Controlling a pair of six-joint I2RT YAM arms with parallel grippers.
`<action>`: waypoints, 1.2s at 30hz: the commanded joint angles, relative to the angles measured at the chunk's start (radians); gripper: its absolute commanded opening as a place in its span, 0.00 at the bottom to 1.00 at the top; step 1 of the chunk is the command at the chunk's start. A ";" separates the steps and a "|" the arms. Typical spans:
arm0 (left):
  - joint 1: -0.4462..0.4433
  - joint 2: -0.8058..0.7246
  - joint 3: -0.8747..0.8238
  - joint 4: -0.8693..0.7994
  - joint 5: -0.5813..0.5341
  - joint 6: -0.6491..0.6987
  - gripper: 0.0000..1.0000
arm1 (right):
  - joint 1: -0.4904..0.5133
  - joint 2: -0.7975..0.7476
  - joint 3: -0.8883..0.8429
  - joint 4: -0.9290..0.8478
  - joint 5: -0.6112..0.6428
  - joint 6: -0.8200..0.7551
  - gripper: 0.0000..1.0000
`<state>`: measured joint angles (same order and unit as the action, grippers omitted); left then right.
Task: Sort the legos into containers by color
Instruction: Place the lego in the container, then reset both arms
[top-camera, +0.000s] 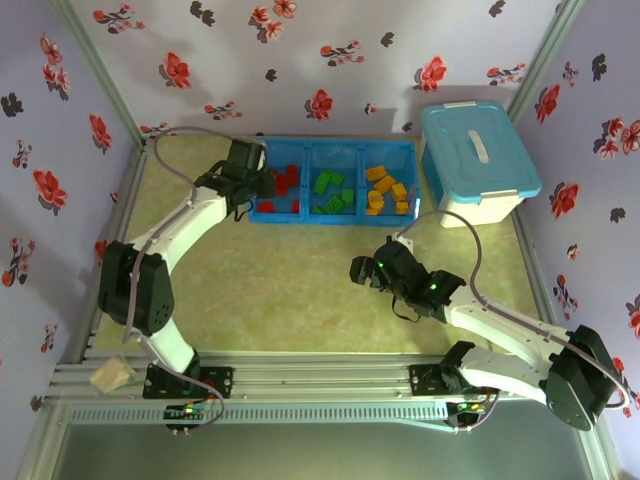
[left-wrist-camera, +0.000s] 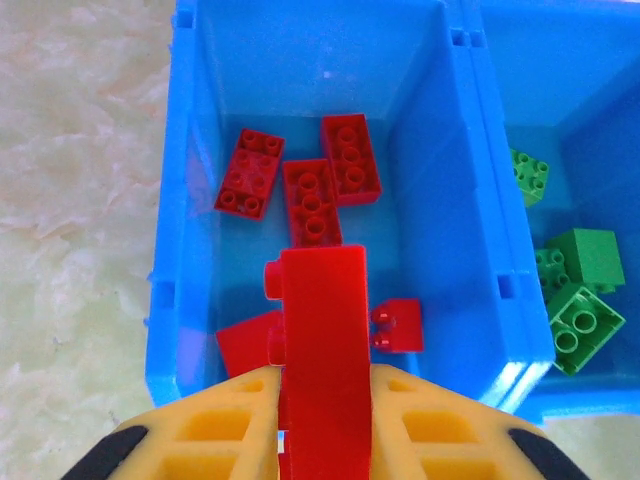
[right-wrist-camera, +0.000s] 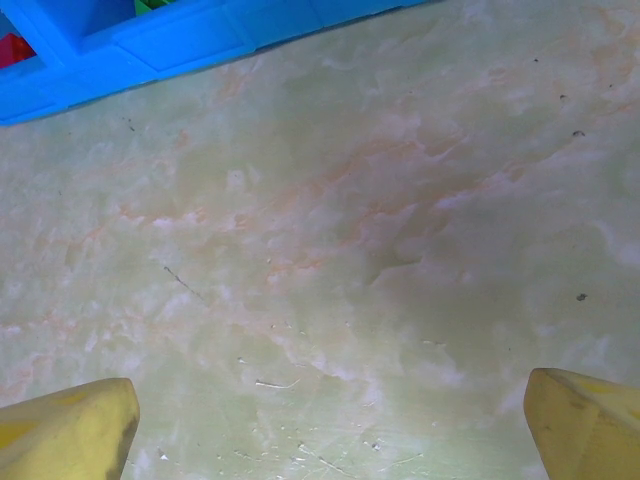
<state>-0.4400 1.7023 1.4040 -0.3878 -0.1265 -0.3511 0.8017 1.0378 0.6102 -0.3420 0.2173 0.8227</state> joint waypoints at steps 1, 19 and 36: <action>0.010 0.047 0.063 -0.018 0.010 0.022 0.23 | 0.008 -0.016 -0.005 -0.018 0.028 0.019 0.99; 0.012 0.237 0.276 -0.129 0.013 0.041 0.51 | 0.007 -0.058 -0.023 -0.049 0.056 0.020 0.99; -0.004 -0.314 -0.094 0.037 -0.070 0.043 0.71 | 0.008 -0.174 0.071 -0.182 0.317 -0.119 0.99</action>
<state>-0.4385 1.4544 1.3811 -0.4046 -0.1482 -0.3210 0.8036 0.9031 0.6273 -0.4721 0.4141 0.7719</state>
